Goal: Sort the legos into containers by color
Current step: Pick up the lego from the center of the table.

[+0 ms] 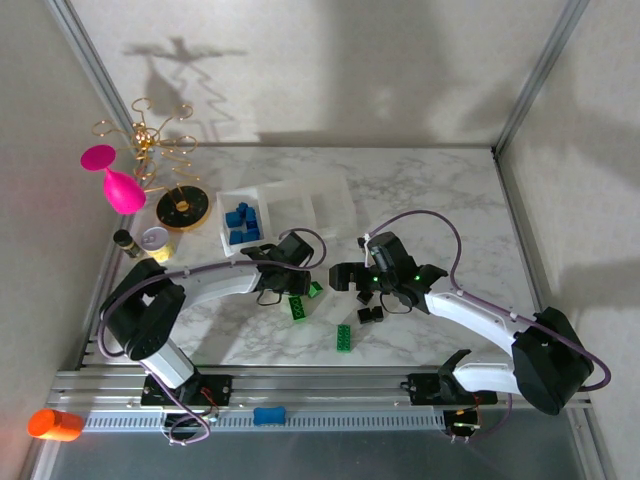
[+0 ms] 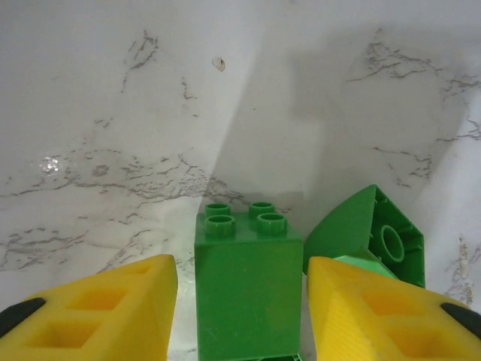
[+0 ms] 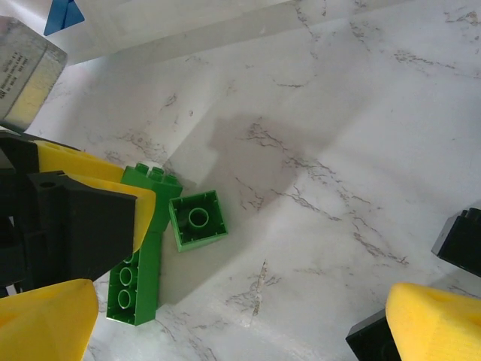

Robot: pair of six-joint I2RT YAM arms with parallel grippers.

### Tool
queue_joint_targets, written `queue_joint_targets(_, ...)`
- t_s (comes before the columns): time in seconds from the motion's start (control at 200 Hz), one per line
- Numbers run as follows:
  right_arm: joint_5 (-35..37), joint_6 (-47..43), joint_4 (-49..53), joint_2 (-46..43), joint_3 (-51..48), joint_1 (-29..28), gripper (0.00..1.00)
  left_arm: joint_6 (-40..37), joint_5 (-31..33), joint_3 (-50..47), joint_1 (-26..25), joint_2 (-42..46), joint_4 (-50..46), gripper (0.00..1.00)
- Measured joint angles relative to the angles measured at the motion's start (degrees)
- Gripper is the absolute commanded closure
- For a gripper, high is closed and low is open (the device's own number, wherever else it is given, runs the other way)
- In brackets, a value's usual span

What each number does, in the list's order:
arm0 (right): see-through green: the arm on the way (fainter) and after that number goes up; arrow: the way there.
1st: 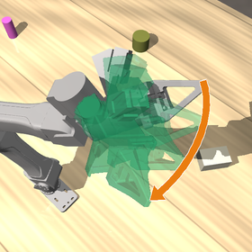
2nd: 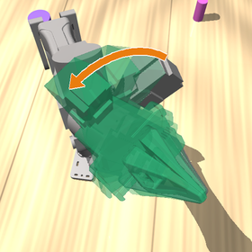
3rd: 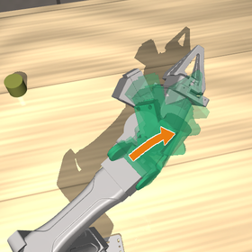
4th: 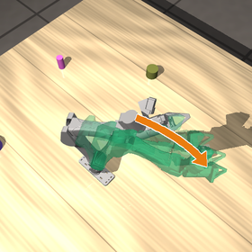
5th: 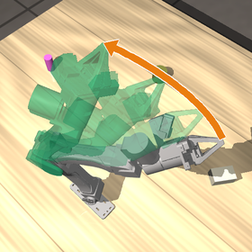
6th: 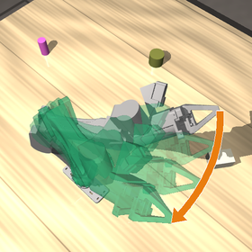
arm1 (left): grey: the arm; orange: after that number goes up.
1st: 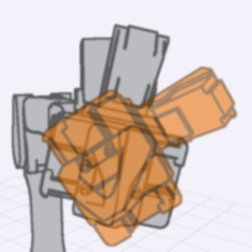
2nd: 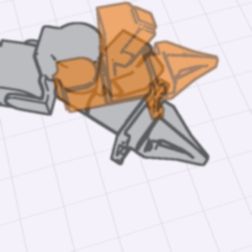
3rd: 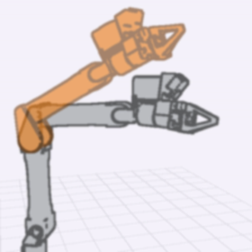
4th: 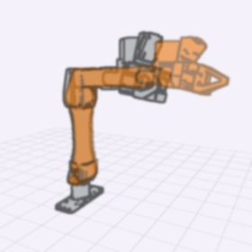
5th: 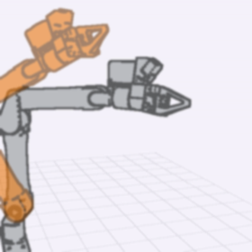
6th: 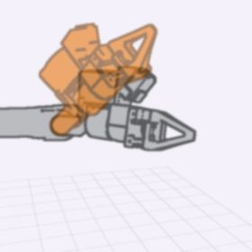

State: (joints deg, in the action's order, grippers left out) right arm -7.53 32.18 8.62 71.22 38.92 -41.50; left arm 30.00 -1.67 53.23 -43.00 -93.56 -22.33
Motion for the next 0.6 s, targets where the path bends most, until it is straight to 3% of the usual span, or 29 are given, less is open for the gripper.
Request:
queue_joint_targets(0.215, 0.0, 0.0, 0.0, 0.0, 0.0, 0.0, 0.01, -0.2, 0.0, -0.2, 0.0, -1.3, 1.0, 0.64)
queue_joint_targets(0.601, -0.1, 0.2, -0.3, 0.0, 0.0, 0.0, 0.01, -0.4, 1.2, -0.4, 0.0, -0.7, 1.6, 0.67)
